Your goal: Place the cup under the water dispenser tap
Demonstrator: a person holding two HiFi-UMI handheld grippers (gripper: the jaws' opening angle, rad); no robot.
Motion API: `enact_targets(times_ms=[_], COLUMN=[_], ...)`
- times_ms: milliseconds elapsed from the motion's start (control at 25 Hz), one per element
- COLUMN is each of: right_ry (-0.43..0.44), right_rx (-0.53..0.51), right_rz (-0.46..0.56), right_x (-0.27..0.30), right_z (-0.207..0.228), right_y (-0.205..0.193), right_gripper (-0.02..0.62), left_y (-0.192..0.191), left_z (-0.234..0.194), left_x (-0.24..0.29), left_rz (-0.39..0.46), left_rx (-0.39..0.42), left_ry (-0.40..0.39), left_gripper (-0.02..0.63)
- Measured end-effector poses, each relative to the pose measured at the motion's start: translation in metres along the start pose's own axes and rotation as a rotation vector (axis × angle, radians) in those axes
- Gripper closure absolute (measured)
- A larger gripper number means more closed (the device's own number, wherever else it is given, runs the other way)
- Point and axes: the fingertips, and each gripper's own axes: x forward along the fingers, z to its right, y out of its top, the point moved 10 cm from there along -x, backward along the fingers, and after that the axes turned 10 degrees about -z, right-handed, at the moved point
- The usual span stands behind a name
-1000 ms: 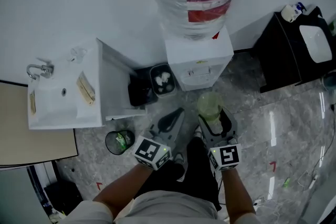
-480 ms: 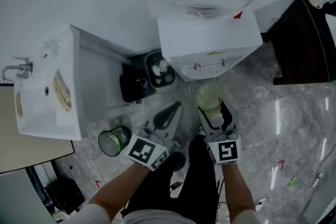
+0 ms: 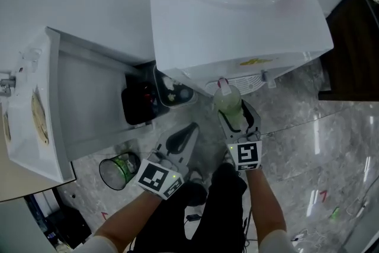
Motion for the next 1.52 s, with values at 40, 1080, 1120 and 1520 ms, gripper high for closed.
enact_targets(times_ms=[40,1080,1120,1520], right_ry=[0.001,0.038,0.041,0.002], right_rx=[-0.001,-0.086,-0.082,-0.006], right_rz=[0.003,-0.098,-0.106,-0.166], right_x=[0.008,0.081,0.079,0.018], right_z=[0.0,0.006,0.007,0.004], right_y=[-0.004,-0.031,-0.029,-0.003], right_gripper=[0.285,0.284,0.284,0.278], left_y=[-0.006,-0.036,-0.035,-0.007], left_z=[-0.003,-0.021,-0.02,0.0], left_x=[0.003,0.013,0.011,-0.006], left_rz=[-0.007,-0.055,-0.057,-0.088], left_rx=[0.001,-0.06,-0.064,-0.087], left_ry=[0.002,0.037,0.036,0.016], left_gripper=[0.588,0.588,0.588,0.588])
